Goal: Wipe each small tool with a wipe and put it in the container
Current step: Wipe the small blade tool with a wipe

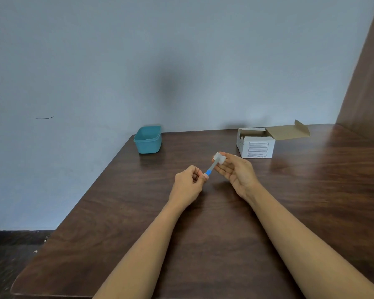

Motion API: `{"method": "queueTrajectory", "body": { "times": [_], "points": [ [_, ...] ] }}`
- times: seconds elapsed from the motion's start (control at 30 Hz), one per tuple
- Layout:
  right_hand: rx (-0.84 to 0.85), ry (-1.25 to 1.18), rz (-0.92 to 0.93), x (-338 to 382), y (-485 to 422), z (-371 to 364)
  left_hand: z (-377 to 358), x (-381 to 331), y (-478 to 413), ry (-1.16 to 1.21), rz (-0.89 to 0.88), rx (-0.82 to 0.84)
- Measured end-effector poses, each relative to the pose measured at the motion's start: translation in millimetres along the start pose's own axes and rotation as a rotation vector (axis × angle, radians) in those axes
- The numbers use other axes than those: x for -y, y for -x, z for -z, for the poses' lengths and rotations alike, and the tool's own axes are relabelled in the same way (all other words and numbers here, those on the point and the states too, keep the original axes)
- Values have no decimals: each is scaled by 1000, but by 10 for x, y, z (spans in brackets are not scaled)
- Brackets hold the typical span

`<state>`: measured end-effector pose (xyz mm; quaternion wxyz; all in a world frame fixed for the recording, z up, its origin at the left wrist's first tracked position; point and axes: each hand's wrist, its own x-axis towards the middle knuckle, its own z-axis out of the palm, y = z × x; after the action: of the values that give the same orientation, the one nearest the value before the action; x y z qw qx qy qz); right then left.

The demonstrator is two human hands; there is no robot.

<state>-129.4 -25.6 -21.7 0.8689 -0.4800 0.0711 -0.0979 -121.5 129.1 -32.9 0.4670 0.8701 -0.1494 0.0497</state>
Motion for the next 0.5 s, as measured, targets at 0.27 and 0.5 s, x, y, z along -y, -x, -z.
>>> {"method": "queueTrajectory", "body": {
  "times": [0.27, 0.5],
  "points": [
    [66, 30, -27, 11, -21, 34, 5, 6, -21, -19, 8, -11],
    [87, -22, -50, 28, -13, 53, 8, -10, -13, -17, 15, -2]
  ]
}}
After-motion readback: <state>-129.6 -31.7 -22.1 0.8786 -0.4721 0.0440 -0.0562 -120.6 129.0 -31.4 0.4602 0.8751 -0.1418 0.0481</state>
